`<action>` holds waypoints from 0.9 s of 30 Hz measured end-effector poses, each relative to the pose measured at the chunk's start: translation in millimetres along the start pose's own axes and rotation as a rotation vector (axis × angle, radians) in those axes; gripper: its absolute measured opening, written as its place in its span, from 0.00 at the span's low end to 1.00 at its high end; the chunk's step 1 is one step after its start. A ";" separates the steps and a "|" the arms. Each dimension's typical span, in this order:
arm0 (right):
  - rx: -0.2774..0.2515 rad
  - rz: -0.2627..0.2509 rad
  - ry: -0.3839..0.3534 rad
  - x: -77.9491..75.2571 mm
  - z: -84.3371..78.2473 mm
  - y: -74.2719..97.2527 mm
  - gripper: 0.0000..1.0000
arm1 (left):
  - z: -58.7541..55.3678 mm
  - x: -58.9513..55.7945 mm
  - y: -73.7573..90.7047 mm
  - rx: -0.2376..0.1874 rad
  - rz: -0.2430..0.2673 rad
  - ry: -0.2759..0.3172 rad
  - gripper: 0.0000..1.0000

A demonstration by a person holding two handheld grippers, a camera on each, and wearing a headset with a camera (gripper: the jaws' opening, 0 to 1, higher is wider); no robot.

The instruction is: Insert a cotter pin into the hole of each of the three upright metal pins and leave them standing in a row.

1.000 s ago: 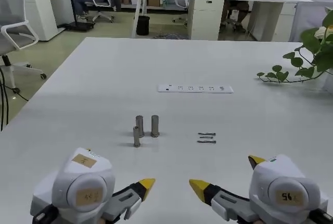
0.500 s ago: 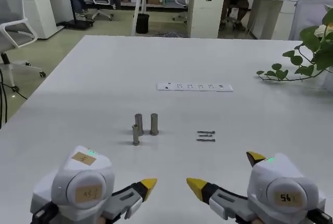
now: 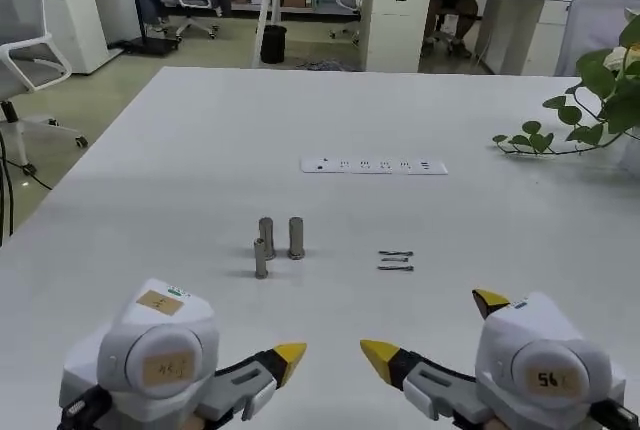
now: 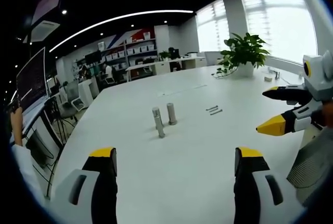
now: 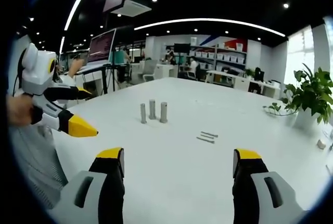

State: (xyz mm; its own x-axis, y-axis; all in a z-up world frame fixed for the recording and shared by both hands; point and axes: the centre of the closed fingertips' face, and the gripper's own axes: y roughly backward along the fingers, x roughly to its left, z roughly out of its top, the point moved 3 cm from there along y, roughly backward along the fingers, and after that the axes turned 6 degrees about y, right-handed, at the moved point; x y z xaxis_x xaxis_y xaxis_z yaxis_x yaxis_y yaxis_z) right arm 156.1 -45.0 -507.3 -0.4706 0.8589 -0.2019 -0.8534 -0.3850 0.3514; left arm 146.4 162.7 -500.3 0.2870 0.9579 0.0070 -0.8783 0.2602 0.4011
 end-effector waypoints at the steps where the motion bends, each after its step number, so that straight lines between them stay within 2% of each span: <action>1: 0.000 -0.001 0.003 0.0 0.2 0.2 0.84 | -0.1 -0.1 0.0 0.000 0.000 0.000 0.93; 15: 0.003 -0.009 0.007 -2.1 0.2 1.2 0.83 | -0.4 -0.6 -0.1 0.001 -0.001 -0.004 0.94; 27: 0.017 0.004 -0.003 0.4 -1.5 1.0 0.81 | -0.4 0.5 1.0 0.001 0.000 -0.021 0.89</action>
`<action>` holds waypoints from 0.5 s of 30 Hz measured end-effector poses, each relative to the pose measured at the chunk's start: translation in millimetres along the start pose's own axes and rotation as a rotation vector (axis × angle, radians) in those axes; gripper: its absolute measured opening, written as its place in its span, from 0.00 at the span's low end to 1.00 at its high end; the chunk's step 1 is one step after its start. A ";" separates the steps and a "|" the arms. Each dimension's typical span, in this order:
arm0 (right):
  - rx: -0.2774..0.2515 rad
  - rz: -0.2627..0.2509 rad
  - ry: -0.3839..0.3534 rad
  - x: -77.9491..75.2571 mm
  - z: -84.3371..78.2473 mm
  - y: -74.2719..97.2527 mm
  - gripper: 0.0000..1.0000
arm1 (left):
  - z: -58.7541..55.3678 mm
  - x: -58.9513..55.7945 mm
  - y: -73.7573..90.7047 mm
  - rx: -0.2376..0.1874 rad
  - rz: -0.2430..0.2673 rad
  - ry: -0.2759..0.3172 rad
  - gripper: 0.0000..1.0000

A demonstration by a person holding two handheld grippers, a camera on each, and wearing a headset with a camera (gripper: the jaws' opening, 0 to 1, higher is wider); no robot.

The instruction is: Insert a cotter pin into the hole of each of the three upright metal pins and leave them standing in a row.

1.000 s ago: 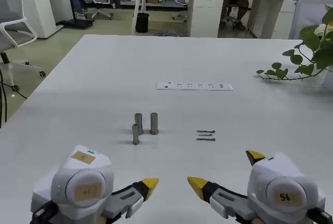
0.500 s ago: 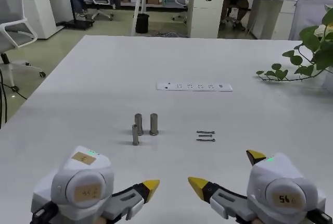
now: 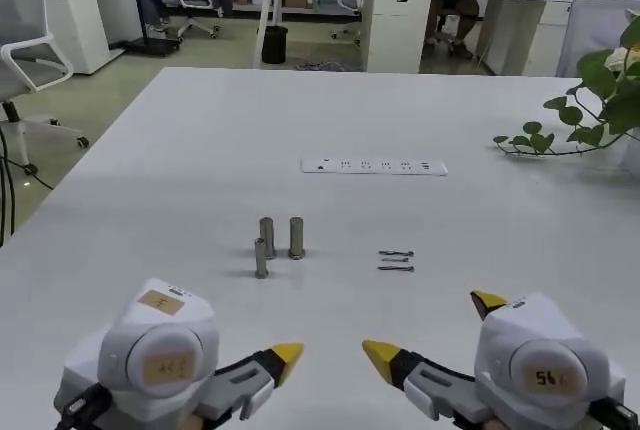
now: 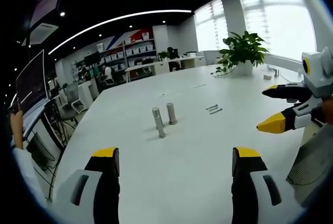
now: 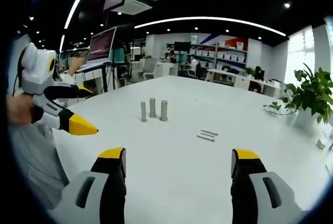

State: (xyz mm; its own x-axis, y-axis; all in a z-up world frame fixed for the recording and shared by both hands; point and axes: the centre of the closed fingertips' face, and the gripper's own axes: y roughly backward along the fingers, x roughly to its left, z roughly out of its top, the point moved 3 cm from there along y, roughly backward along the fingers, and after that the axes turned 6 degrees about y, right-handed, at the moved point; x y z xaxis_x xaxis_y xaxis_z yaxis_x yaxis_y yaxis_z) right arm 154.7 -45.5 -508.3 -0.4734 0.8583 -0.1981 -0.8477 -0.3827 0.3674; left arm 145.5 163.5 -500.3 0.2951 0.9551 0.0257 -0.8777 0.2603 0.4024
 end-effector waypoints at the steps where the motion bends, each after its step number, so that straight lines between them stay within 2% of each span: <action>1: -0.001 0.001 -0.002 0.1 0.4 0.1 0.81 | 0.0 -0.4 -0.1 0.000 -0.003 0.004 0.89; 8: -0.015 0.007 -0.002 1.3 4.1 2.3 0.80 | 0.5 -1.0 -1.0 0.002 -0.013 0.006 0.88; 15: -0.033 0.002 -0.026 -4.9 9.1 6.7 0.79 | 1.9 2.9 -2.2 0.003 -0.015 0.018 0.89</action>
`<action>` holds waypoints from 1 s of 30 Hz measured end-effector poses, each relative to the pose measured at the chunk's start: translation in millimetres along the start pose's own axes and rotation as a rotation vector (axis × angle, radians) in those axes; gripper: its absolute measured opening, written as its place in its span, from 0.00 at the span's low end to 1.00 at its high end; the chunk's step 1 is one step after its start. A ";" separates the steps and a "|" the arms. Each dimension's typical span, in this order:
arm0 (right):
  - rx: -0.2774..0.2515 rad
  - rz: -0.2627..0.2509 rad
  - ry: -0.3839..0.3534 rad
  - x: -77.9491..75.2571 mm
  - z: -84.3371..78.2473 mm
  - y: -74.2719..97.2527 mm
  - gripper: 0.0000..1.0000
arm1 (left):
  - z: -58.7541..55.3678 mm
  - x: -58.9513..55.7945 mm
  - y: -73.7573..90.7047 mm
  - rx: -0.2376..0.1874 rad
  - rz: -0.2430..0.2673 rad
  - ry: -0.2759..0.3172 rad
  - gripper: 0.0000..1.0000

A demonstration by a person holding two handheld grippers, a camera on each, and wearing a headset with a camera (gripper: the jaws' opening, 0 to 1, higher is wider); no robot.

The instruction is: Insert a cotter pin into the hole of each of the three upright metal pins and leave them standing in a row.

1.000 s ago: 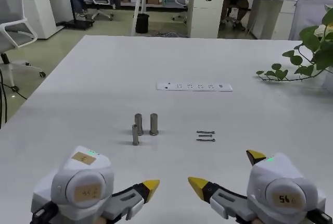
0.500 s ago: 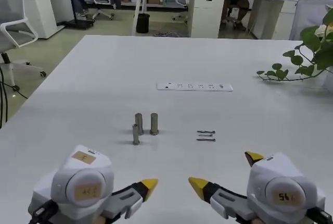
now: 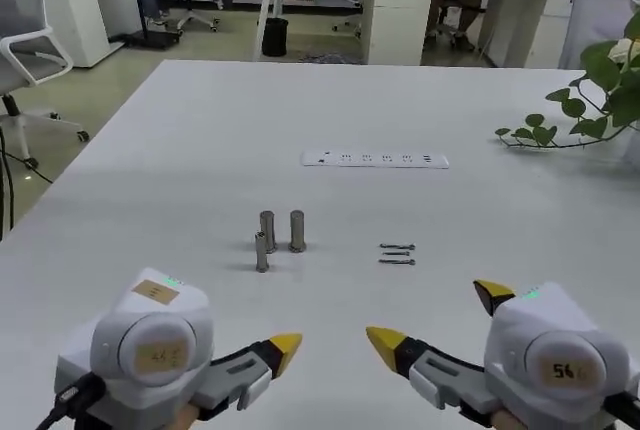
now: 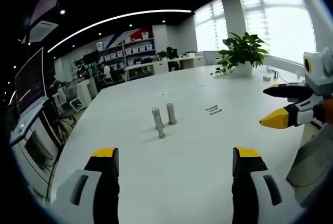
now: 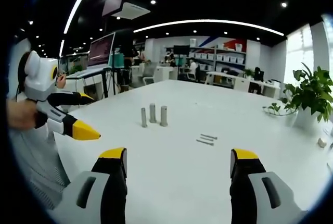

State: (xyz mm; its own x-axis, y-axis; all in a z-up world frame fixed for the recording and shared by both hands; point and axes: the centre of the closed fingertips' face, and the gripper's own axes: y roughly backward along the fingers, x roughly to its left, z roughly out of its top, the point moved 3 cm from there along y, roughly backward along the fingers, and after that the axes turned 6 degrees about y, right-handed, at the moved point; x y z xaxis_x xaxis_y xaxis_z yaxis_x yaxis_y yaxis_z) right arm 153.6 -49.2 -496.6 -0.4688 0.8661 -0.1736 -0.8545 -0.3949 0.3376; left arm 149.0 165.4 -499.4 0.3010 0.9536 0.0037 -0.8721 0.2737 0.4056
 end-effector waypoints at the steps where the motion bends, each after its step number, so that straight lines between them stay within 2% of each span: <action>1: -0.004 0.000 -0.006 -0.9 1.0 0.8 0.79 | 1.3 0.7 -0.5 -0.005 -0.001 0.008 0.90; 5: 0.000 0.016 -0.021 -1.7 2.9 -0.1 0.76 | 5.8 1.2 -3.0 -0.023 -0.012 0.000 0.90; 8: 0.016 0.020 -0.013 -3.6 2.7 -0.9 0.75 | 5.4 2.7 -6.2 -0.015 -0.016 -0.021 0.88; 12: 0.026 0.024 0.011 -7.6 2.4 -1.0 0.74 | 3.3 4.5 -9.4 0.000 -0.031 -0.022 0.79; 17: 0.035 0.032 -0.013 -11.6 1.6 -2.9 0.74 | 7.6 7.9 -14.7 -0.008 -0.037 -0.033 0.82; 21: 0.039 0.045 -0.023 -8.9 0.0 -6.3 0.74 | 12.5 16.2 -23.5 -0.016 -0.034 -0.020 0.83; 26: 0.053 0.068 -0.029 -4.5 -2.9 -11.1 0.75 | 8.3 20.7 -37.1 0.006 -0.040 -0.016 0.81; 30: 0.053 0.073 -0.041 -5.1 -3.3 -13.5 0.74 | 8.3 21.7 -48.0 0.000 -0.057 0.001 0.81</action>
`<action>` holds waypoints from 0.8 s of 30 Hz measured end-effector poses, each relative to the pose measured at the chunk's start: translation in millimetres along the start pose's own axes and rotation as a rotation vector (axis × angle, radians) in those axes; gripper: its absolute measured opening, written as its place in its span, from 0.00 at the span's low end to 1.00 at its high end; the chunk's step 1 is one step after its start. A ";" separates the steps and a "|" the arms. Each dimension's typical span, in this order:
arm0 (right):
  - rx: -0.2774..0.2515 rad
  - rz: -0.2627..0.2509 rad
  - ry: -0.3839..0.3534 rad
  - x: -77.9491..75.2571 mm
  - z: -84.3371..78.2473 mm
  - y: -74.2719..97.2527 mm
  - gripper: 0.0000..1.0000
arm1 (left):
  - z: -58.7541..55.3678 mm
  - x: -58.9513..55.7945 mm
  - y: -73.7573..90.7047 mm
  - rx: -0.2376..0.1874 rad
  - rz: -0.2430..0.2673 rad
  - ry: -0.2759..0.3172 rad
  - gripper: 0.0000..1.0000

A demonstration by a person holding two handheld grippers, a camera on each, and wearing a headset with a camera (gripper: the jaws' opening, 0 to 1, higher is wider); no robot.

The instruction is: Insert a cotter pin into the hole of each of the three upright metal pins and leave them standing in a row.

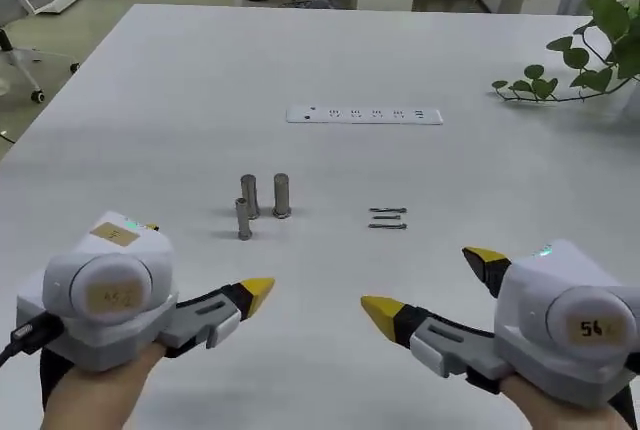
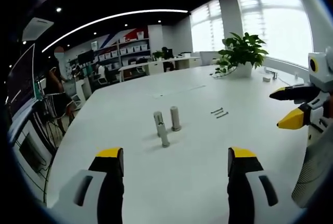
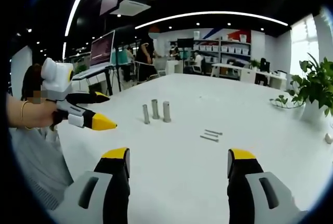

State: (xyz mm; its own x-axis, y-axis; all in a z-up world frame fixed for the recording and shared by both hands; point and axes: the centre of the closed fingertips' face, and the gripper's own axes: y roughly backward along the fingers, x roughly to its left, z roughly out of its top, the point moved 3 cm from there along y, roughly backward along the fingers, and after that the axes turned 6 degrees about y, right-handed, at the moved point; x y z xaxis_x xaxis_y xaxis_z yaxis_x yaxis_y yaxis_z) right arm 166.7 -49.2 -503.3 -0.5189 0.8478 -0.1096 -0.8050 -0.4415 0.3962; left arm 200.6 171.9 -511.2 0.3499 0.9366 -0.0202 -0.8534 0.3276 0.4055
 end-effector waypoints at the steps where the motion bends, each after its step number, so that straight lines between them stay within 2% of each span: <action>1: -0.002 0.000 -0.004 -0.6 0.1 -0.7 0.74 | -0.6 0.9 -3.0 0.001 -0.002 0.002 0.80; 7: -0.002 0.007 -0.017 -3.0 1.3 -5.2 0.72 | -0.9 6.0 -20.3 0.015 -0.017 0.006 0.77; 11: 0.002 0.014 -0.017 -3.7 1.5 -8.0 0.72 | -1.0 6.9 -34.7 0.047 -0.038 0.006 0.75; 12: 0.005 0.016 -0.016 -3.8 1.2 -8.7 0.72 | -2.2 6.3 -37.7 0.069 -0.047 0.010 0.74; 13: 0.005 0.017 -0.012 -3.8 1.0 -9.4 0.71 | -0.7 6.5 -41.7 0.062 -0.049 0.009 0.74; 15: 0.008 0.021 -0.007 -3.8 0.4 -11.5 0.71 | 5.7 3.5 -48.8 0.005 -0.076 0.034 0.74; 16: 0.010 0.022 -0.006 -3.9 -0.2 -12.8 0.71 | 5.7 3.3 -51.4 0.007 -0.080 0.043 0.74; 17: 0.012 0.023 -0.004 -3.8 -0.9 -14.0 0.71 | 1.9 3.0 -54.7 0.042 -0.081 0.032 0.73; 18: 0.014 0.023 -0.003 -3.8 -1.3 -14.8 0.71 | 0.9 3.1 -57.4 0.050 -0.080 0.018 0.72; 24: 0.019 0.017 0.002 -4.1 -4.4 -20.3 0.69 | 0.6 1.2 -75.4 0.042 -0.107 0.017 0.68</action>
State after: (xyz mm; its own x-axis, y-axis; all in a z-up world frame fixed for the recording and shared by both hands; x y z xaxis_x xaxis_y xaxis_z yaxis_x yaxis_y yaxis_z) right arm 183.9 -45.0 -514.9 -0.5332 0.8395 -0.1048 -0.7906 -0.4504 0.4149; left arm 265.6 148.3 -541.2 0.4309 0.8988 -0.0805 -0.7947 0.4202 0.4381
